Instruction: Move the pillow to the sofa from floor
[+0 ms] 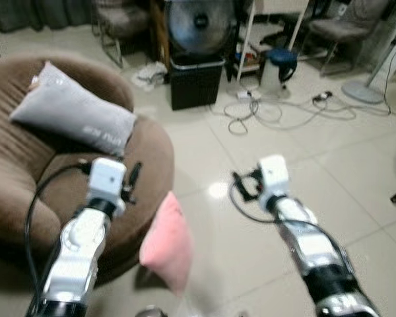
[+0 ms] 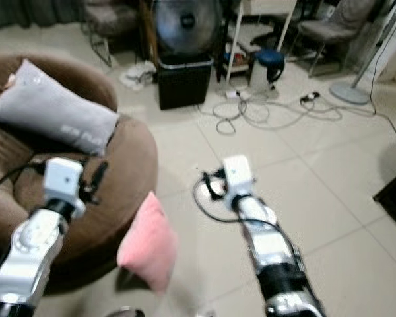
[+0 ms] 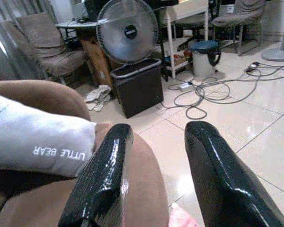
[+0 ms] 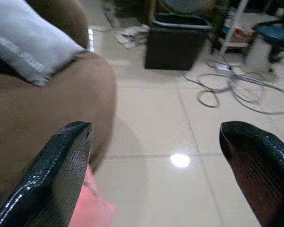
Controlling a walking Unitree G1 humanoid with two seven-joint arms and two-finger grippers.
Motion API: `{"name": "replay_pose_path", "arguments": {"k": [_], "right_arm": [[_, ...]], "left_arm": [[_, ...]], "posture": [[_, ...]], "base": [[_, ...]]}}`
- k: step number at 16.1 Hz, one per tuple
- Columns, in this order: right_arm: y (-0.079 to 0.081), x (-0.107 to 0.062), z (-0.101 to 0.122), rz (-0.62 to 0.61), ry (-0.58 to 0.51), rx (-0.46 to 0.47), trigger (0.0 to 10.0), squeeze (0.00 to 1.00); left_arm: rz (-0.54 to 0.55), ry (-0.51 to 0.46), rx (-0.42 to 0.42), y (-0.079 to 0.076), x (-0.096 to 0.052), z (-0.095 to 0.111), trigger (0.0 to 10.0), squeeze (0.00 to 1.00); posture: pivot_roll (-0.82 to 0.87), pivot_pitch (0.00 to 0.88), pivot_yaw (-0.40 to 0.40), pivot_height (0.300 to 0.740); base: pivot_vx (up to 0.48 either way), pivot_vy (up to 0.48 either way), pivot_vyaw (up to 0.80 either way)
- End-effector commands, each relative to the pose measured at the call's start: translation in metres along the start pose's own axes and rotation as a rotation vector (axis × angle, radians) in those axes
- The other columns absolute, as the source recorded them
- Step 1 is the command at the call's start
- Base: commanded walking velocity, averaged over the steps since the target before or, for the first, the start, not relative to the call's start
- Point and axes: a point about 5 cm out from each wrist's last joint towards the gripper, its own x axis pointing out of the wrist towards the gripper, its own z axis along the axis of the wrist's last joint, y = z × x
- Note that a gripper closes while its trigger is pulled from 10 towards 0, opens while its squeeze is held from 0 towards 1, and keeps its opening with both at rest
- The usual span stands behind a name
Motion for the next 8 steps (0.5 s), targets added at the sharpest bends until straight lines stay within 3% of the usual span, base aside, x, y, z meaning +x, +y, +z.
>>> {"name": "replay_pose_path", "arguments": {"k": [1, 8], "right_arm": [[0.0042, 0.0024, 0.0043, 0.012, -0.014, 0.002, 10.0, 0.0], [0.0039, 0.0052, 0.003, 0.079, 0.022, -0.056, 10.0, 0.0]], "left_arm": [[0.006, 0.012, 0.006, 0.0043, 0.0003, -0.0014, 10.0, 0.0], [0.032, 0.015, -0.015, 0.0045, 0.0002, -0.0055, 10.0, 0.0]], "posture": [[0.17, 0.0, -0.026, 0.74], [0.16, 0.0, -0.035, 0.74]], "base": [[0.0, 0.0, 0.0], [0.0, 0.0, 0.0]]}}
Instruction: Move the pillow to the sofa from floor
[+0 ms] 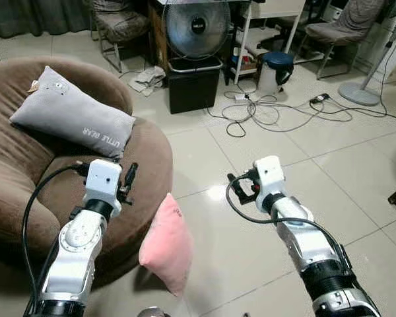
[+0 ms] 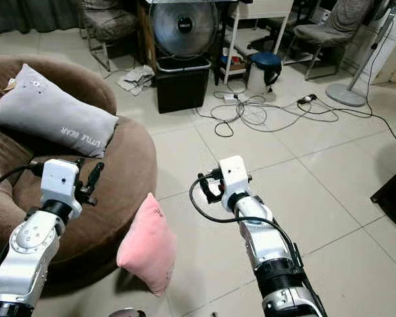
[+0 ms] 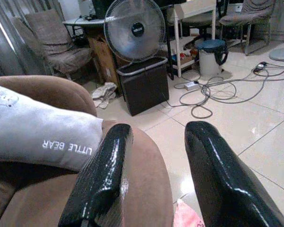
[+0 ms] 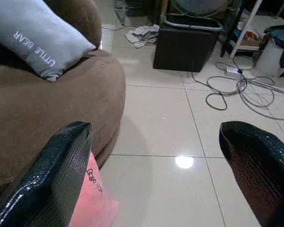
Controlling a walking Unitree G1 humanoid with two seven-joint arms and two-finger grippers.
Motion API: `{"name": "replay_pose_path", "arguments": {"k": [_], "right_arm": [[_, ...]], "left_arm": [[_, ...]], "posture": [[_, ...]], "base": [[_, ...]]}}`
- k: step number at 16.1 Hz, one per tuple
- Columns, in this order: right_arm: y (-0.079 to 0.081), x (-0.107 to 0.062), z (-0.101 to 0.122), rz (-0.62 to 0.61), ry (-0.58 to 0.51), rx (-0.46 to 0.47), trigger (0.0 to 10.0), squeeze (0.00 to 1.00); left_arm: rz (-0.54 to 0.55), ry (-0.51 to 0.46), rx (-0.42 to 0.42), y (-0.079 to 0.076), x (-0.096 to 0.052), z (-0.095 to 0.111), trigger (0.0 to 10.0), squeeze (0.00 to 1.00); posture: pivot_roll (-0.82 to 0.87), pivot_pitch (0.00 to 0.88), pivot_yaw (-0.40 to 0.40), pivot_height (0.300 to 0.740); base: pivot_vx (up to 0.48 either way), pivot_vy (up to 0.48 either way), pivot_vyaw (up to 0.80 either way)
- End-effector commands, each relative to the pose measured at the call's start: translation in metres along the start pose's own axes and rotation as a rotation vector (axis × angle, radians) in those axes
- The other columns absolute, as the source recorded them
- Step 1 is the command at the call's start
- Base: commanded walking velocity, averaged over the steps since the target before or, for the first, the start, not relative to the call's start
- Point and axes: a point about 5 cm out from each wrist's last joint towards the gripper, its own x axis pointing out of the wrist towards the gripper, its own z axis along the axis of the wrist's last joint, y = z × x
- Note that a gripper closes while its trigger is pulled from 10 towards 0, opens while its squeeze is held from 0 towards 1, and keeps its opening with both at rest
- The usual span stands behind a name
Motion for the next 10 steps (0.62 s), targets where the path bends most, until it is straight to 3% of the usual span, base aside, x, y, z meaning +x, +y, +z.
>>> {"name": "replay_pose_path", "arguments": {"k": [1, 4, 6, 10], "right_arm": [[-0.0043, -0.0003, 0.001, -0.007, 0.003, -0.025, 10.0, 0.0], [-0.0044, -0.0008, 0.0001, -0.004, 0.005, -0.021, 10.0, 0.0], [-0.0073, -0.0023, -0.0037, -0.017, 0.019, 0.012, 10.0, 0.0], [-0.0066, -0.0016, -0.0019, -0.001, 0.015, -0.013, 10.0, 0.0]], "left_arm": [[-0.001, -0.017, -0.008, -0.0018, 0.0012, 0.0018, 10.0, 0.0], [-0.02, -0.029, -0.008, -0.0037, 0.0003, 0.0037, 10.0, 0.0], [-0.014, -0.031, -0.013, -0.0046, -0.0002, 0.0029, 10.0, 0.0], [-0.015, -0.025, -0.013, -0.0046, -0.0022, 0.0009, 10.0, 0.0]], "posture": [[0.16, 0.0, -0.037, 0.74], [0.16, 0.0, -0.036, 0.74], [0.16, 0.0, -0.044, 0.74], [0.16, 0.0, -0.047, 0.74]], "base": [[0.0, 0.0, 0.8], [0.284, 0.0, 0.8], [0.362, 0.0, 0.0], [0.366, 0.0, 0.0]]}}
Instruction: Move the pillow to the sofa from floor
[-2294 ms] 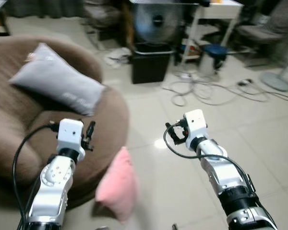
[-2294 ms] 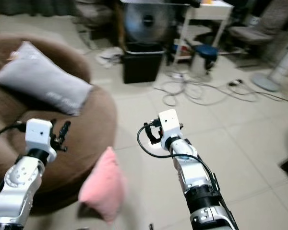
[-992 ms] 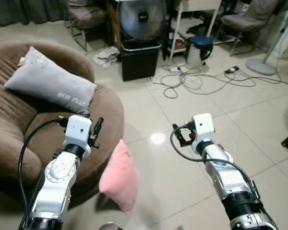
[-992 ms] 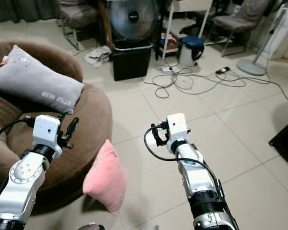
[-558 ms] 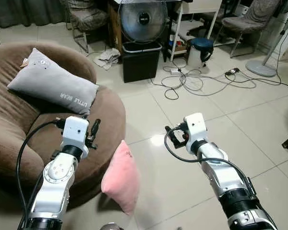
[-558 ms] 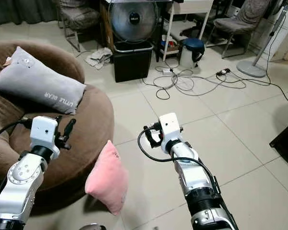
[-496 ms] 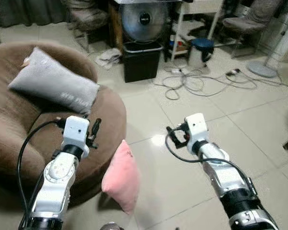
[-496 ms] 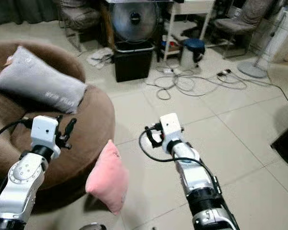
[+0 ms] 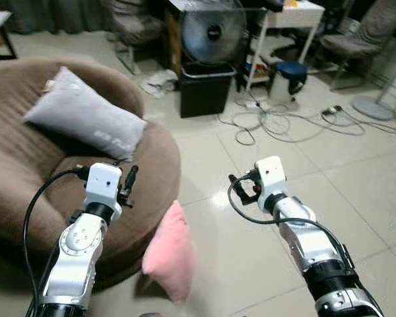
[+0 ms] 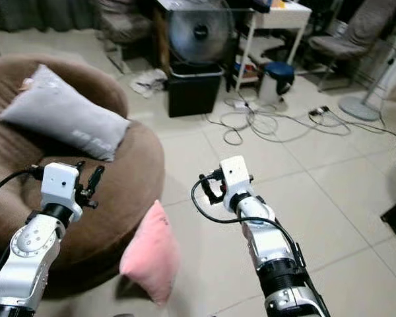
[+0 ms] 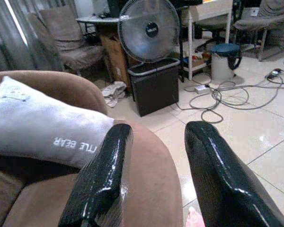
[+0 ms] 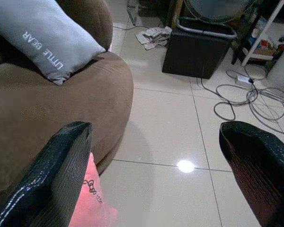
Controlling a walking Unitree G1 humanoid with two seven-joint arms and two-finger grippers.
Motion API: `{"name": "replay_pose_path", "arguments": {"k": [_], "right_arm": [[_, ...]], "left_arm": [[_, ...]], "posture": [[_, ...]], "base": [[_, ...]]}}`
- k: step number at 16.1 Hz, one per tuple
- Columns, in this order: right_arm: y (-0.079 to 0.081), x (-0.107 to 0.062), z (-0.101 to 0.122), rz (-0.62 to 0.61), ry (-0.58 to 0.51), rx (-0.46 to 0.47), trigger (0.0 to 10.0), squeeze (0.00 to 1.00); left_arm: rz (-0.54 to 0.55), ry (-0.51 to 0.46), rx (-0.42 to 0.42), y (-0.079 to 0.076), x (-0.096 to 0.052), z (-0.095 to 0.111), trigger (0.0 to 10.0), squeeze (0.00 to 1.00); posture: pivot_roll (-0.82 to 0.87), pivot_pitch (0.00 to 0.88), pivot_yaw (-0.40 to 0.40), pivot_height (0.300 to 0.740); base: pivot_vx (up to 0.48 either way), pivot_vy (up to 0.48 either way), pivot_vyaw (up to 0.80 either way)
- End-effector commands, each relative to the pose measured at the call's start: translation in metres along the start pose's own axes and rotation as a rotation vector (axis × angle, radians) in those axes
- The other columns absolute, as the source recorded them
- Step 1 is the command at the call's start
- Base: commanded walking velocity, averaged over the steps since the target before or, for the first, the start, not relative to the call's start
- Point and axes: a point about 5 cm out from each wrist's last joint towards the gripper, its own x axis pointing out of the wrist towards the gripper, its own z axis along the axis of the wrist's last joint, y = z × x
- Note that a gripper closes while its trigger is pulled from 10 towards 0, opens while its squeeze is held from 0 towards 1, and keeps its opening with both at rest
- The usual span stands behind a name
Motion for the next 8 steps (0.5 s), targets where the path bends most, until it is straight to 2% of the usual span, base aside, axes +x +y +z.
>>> {"name": "replay_pose_path", "arguments": {"k": [1, 3, 4, 8], "right_arm": [[-0.0039, -0.0012, -0.0005, 0.006, 0.008, -0.023, 10.0, 0.0], [-0.0033, -0.0016, 0.0005, 0.006, -0.004, -0.018, 10.0, 0.0], [-0.0034, -0.0017, -0.0001, 0.001, -0.001, 0.004, 10.0, 0.0], [-0.0018, -0.0032, -0.0027, 0.009, 0.002, 0.019, 10.0, 0.0]], "left_arm": [[-0.018, -0.02, -0.003, -0.0041, 0.0008, 0.0038, 10.0, 0.0], [-0.015, -0.018, 0.002, -0.0037, -0.0001, 0.0038, 10.0, 0.0], [-0.011, -0.013, 0.006, -0.003, -0.0009, 0.0032, 10.0, 0.0], [0.006, 0.015, 0.011, -0.0007, -0.0033, -0.0005, 10.0, 0.0]], "posture": [[0.17, 0.0, -0.048, 0.74], [0.17, 0.0, -0.048, 0.74], [0.17, 0.0, -0.047, 0.74], [0.17, 0.0, -0.045, 0.74]], "base": [[0.379, 0.0, 0.8], [0.369, 0.0, 0.8], [0.341, 0.0, 0.0], [0.0, 0.0, 0.0]]}}
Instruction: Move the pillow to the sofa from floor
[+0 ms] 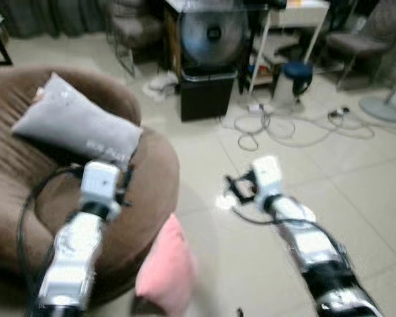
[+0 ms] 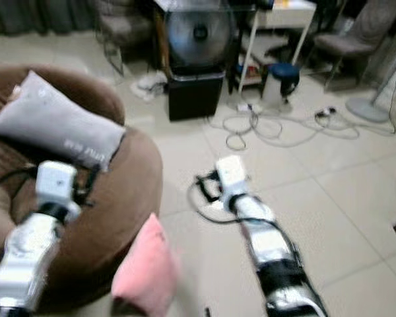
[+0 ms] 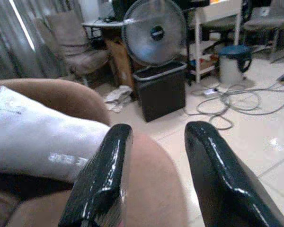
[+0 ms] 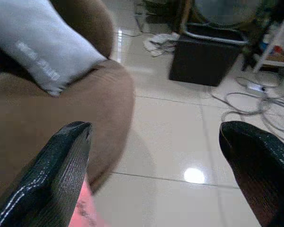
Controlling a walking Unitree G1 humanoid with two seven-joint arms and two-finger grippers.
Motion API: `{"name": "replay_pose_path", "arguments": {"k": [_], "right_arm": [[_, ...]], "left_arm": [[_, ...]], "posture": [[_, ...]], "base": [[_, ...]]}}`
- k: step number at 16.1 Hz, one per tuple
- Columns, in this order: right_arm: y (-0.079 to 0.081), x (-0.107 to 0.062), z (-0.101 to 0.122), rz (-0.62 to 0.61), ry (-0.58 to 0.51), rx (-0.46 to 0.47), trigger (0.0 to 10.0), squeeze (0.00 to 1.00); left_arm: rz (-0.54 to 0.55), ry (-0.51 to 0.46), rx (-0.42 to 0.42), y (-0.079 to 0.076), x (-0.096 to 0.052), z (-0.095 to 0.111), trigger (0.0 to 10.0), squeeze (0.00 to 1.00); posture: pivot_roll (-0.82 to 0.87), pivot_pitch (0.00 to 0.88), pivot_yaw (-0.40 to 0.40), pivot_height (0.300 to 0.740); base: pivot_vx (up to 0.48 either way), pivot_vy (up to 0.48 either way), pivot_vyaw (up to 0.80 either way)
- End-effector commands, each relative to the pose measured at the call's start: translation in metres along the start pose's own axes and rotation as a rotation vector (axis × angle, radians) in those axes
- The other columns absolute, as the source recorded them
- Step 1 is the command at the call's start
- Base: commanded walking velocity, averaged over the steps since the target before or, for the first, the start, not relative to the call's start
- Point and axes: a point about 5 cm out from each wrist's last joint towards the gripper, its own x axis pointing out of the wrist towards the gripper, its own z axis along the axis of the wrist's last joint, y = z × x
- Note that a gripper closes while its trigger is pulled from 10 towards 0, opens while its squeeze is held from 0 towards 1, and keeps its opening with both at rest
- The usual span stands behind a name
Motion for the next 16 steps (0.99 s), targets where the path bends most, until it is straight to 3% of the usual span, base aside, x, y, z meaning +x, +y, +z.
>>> {"name": "replay_pose_path", "arguments": {"k": [1, 16], "right_arm": [[0.003, 0.0, 0.001, 0.013, -0.008, 0.02, 10.0, 0.0], [0.001, -0.004, -0.004, 0.01, 0.0, 0.015, 10.0, 0.0]], "left_arm": [[0.014, 0.019, 0.019, 0.004, -0.003, -0.003, 10.0, 0.0], [-0.111, 0.058, -0.01, -0.01, -0.004, -0.013, 10.0, 0.0]], "posture": [[0.17, 0.0, -0.045, 0.74], [0.16, 0.0, -0.041, 0.74]], "base": [[0.0, 0.0, 0.0], [0.0, 0.0, 0.0]]}}
